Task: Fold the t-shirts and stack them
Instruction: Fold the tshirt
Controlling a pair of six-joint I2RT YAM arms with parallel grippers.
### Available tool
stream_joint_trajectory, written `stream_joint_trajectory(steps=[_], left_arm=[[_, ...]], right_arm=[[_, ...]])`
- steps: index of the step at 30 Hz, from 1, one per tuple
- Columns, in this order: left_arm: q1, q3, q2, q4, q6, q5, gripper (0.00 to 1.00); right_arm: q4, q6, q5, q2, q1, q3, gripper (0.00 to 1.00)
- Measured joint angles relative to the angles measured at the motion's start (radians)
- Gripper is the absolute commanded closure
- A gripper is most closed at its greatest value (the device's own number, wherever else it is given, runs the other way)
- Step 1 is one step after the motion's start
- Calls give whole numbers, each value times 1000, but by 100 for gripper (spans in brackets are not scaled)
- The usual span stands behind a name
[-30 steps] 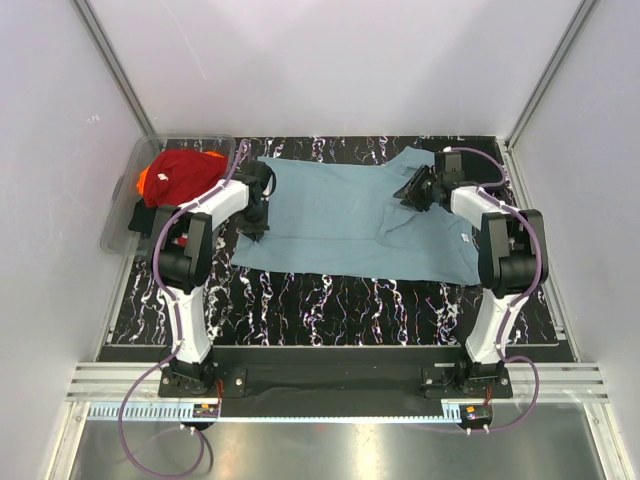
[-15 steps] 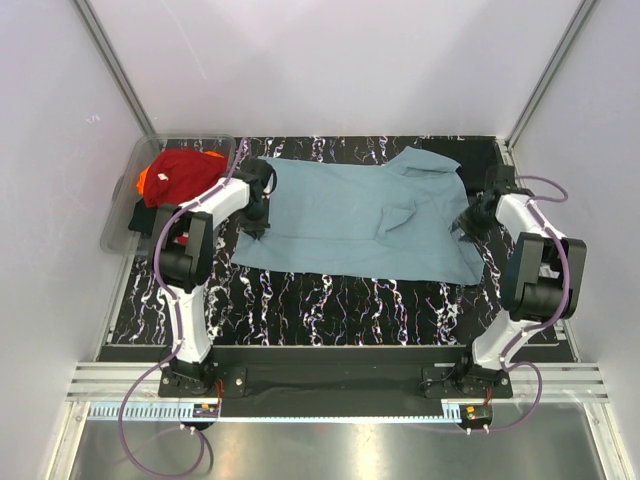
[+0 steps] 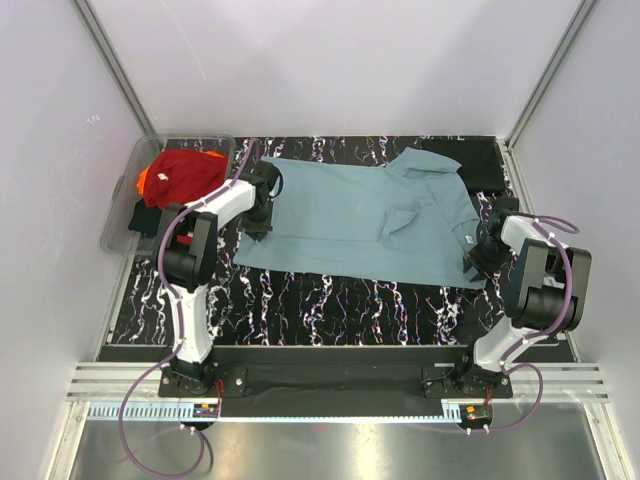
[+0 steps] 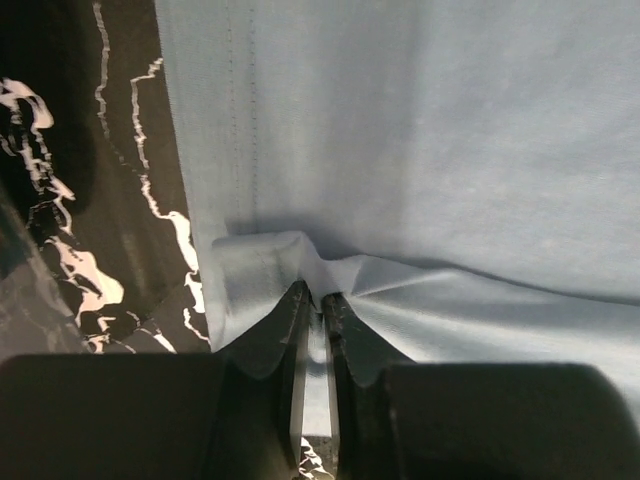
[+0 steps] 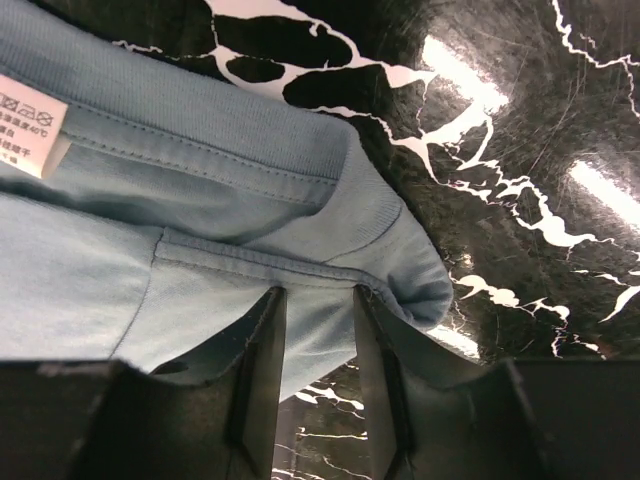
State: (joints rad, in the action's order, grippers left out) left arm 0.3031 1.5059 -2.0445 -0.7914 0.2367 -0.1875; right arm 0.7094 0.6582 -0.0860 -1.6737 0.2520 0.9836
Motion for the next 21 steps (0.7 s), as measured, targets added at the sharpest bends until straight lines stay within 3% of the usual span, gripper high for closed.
stream_joint_trajectory(steps=[12, 17, 21], left_arm=[[3, 0, 20, -1, -7, -1, 58], [3, 4, 105, -2, -14, 8, 58], [3, 5, 164, 0, -14, 16, 59]], right_arm=[[10, -61, -84, 56, 0, 12, 60], [32, -33, -81, 56, -21, 46, 61], [32, -3, -49, 56, -106, 78, 61]])
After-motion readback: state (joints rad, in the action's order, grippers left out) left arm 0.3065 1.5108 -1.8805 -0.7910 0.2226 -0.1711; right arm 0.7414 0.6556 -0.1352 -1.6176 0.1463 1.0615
